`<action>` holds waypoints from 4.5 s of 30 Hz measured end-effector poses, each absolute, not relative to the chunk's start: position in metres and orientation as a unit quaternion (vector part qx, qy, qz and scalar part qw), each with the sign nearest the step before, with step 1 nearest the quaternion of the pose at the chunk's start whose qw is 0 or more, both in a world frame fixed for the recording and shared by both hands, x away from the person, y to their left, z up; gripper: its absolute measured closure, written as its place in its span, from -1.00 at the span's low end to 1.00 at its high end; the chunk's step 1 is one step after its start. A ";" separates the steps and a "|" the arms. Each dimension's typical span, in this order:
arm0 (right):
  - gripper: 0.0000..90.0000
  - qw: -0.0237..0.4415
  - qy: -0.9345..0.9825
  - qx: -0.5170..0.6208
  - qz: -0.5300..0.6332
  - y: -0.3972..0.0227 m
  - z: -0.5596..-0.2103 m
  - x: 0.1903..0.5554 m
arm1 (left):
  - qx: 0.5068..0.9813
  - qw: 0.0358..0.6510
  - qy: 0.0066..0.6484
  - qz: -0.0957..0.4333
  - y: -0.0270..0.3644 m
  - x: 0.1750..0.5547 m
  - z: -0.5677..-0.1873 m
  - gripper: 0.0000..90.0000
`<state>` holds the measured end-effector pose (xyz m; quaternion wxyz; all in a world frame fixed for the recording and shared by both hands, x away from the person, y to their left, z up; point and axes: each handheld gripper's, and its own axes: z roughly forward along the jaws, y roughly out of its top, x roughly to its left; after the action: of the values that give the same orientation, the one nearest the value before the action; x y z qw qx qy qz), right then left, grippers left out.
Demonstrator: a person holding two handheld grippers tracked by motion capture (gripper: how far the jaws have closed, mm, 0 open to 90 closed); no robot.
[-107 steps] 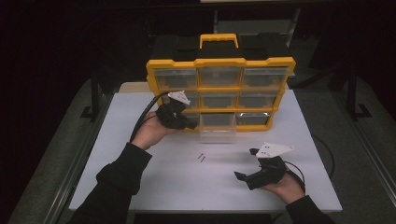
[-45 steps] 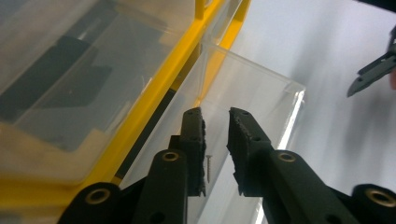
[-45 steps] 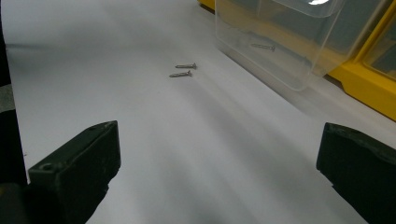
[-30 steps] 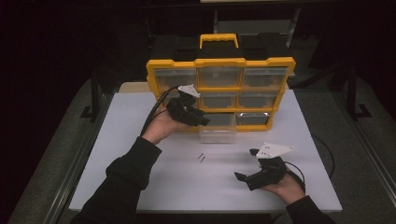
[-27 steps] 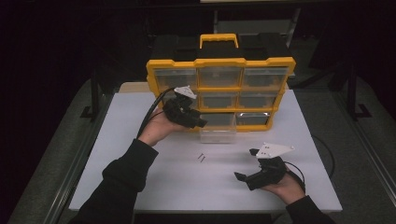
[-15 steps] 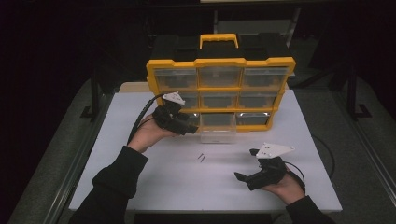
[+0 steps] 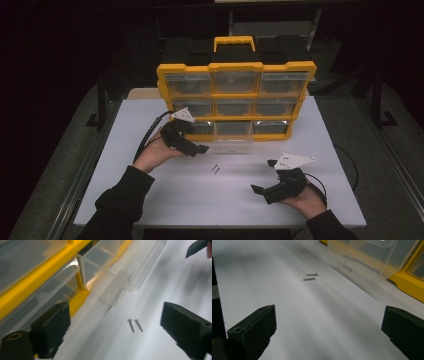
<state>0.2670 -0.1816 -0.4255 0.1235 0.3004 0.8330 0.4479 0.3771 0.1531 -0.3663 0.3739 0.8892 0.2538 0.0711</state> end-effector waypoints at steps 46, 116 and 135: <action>-1.00 0.107 0.827 0.312 0.456 -0.187 -0.436 0.262 | 0.894 0.378 0.237 0.041 0.124 0.357 -0.429 -0.29; -1.00 0.105 0.829 0.306 0.457 -0.186 -0.436 0.261 | 0.902 0.357 0.241 0.035 0.128 0.363 -0.439 0.94; -1.00 0.106 0.829 0.305 0.456 -0.186 -0.436 0.261 | 0.893 0.377 0.243 0.027 0.154 0.363 -0.411 0.94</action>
<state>0.2611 -0.1861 -0.4356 0.1057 0.3050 0.8294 0.4560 0.3631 0.1540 -0.4111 0.3767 0.8935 0.2430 0.0269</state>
